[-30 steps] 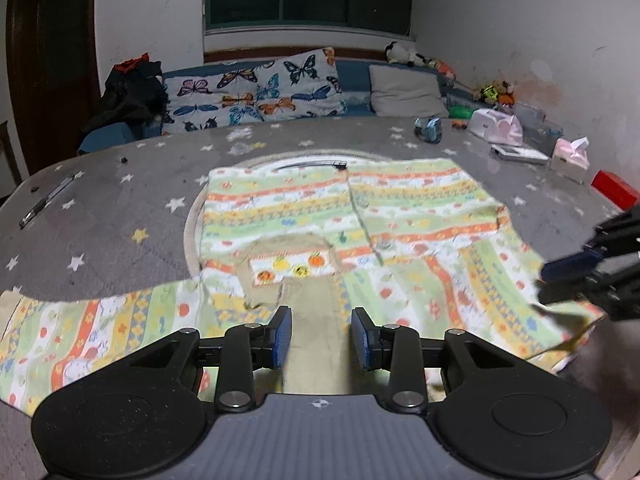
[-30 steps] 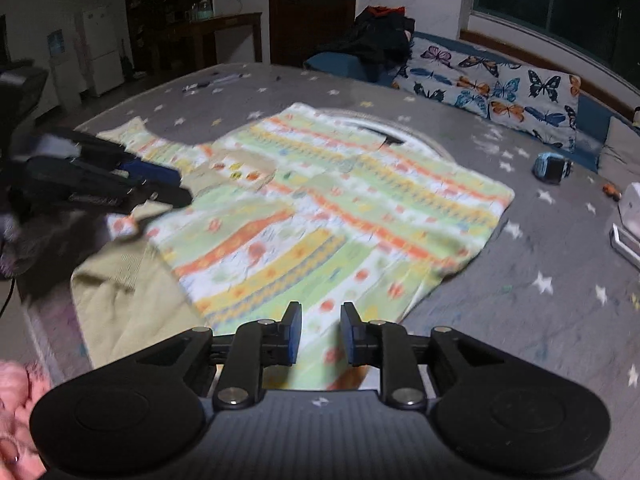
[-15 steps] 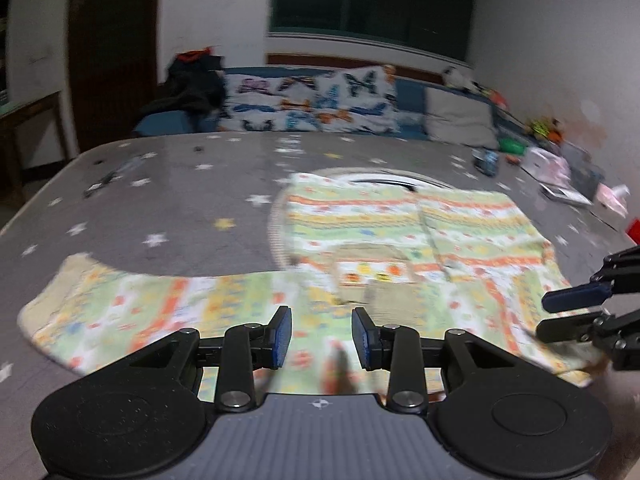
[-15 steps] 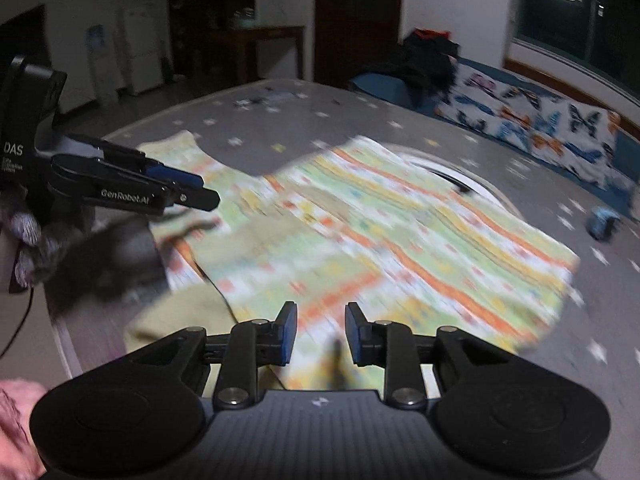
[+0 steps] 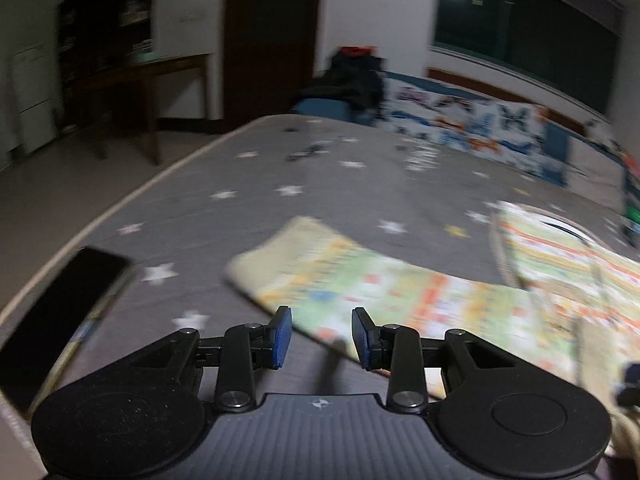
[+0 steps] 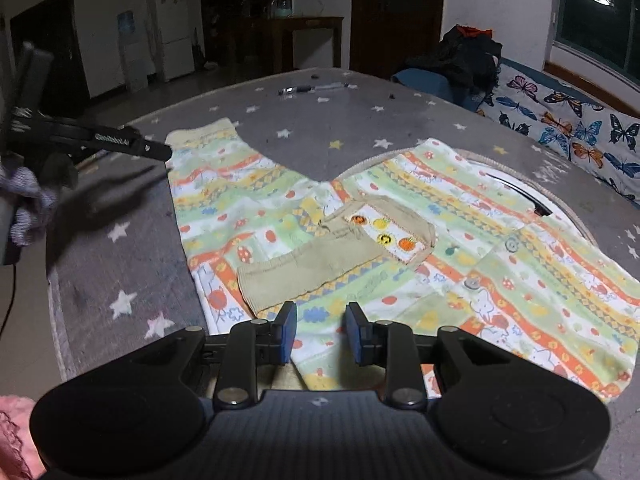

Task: Fold clothes
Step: 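Grasp the sleeve edge of the striped shirt with the left tool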

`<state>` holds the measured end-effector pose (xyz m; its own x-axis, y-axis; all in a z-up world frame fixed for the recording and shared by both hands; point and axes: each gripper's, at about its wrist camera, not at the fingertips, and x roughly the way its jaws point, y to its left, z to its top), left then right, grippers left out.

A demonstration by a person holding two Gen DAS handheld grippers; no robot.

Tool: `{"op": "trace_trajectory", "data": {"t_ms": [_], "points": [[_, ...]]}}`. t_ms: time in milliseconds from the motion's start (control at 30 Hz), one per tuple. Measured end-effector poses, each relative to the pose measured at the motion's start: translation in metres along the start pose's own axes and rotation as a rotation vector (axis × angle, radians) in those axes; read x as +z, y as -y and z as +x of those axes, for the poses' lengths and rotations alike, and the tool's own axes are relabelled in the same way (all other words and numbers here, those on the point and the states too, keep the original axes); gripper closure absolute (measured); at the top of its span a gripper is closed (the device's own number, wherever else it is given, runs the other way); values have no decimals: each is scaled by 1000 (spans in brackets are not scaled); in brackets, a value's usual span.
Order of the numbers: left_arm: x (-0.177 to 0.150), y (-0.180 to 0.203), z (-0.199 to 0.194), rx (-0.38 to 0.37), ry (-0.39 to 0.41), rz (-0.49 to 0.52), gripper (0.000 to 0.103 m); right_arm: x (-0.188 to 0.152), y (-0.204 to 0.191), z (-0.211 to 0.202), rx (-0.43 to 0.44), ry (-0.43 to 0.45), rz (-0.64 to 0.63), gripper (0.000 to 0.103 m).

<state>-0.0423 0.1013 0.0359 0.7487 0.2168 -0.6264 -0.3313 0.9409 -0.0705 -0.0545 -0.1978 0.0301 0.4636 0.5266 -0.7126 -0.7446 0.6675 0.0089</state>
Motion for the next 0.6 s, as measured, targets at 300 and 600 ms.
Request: {"op": "trace_trajectory", "data": {"t_ms": [300, 600], "points": [[20, -26, 35, 71, -28, -107, 65, 0, -2, -26, -16, 38, 2, 71], [24, -27, 48, 80, -28, -133, 89, -13, 0, -50, -31, 75, 58, 71]]}}
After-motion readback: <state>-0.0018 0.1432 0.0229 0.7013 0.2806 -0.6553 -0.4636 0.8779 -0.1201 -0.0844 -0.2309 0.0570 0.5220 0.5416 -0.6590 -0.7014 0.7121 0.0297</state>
